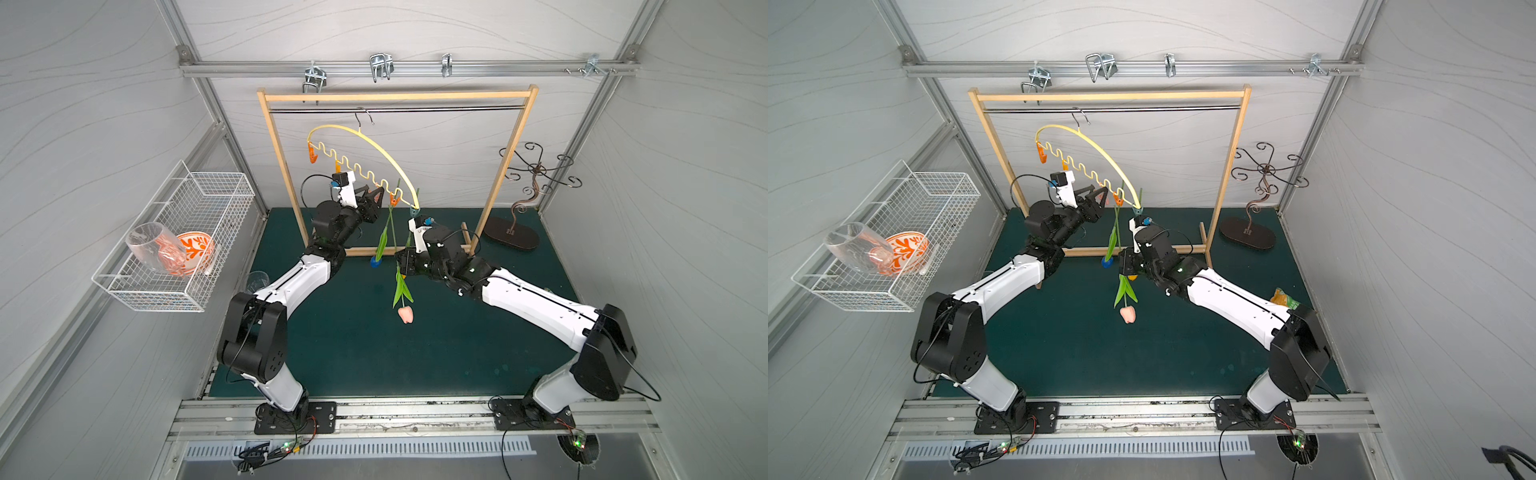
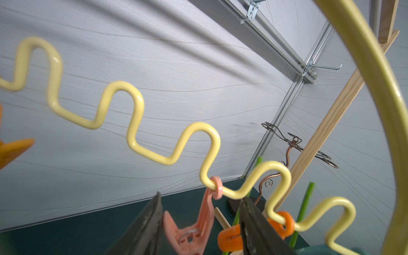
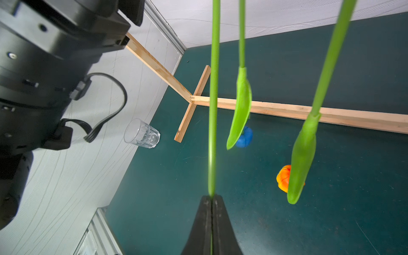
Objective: Dry the flowers on a clothes hanger
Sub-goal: Open the clamp at the hanger.
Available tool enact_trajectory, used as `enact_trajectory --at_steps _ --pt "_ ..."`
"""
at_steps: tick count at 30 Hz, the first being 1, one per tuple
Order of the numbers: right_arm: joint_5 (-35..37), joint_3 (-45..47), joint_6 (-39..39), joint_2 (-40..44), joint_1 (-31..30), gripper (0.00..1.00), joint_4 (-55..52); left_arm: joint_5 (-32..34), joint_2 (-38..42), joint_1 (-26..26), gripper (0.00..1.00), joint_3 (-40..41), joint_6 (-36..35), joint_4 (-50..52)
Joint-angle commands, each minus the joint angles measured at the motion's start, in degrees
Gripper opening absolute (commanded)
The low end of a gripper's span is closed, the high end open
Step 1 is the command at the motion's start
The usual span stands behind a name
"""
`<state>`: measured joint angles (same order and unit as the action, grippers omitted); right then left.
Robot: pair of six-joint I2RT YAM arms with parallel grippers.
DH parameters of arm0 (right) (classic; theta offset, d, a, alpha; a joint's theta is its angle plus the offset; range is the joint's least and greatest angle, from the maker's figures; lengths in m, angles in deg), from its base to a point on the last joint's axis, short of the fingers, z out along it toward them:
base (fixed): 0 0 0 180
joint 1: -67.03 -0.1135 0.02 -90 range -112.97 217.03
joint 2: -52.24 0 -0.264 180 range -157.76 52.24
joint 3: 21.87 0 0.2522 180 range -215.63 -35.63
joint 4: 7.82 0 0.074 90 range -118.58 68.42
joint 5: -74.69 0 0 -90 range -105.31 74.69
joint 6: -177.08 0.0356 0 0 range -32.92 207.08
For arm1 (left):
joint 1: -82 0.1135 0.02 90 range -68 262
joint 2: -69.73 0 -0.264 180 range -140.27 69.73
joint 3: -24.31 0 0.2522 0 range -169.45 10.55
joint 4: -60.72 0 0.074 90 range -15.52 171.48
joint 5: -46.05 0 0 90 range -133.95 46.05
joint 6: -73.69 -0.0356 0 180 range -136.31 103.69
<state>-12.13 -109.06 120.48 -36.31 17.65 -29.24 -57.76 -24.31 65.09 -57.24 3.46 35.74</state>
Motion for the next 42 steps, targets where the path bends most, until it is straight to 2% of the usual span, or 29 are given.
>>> enact_trajectory --at_steps 1,7,13,15,19,21,42 --pt "1.1 1.7 0.5 0.6 -0.7 0.00 2.3 -0.6 -0.7 0.3 0.54 -2.3 -0.1 -1.4" --pt "1.8 2.5 0.1 0.6 -2.2 0.00 3.3 -0.3 -0.9 0.5 0.51 -2.1 0.1 -1.4" --pt "3.6 -0.8 -1.4 -1.1 -2.2 0.00 1.5 -0.3 -1.1 0.8 0.50 -2.1 0.6 -1.2" --pt "3.6 -2.4 -1.4 -1.9 -1.3 0.00 0.3 -0.3 -1.1 0.9 0.51 -2.0 0.8 -1.2" --pt "3.1 -4.4 -1.1 -3.1 0.6 0.00 -1.5 -0.3 -1.3 1.0 0.61 -1.8 0.8 -1.3" --pt "3.1 -4.7 -1.3 -3.2 0.9 0.00 -1.4 -0.3 -1.4 1.1 0.62 -1.9 0.9 -1.5" --pt "2.4 -5.6 -3.3 -3.2 1.4 0.00 -1.2 -1.7 -4.0 1.1 0.58 -4.5 1.8 -2.3"
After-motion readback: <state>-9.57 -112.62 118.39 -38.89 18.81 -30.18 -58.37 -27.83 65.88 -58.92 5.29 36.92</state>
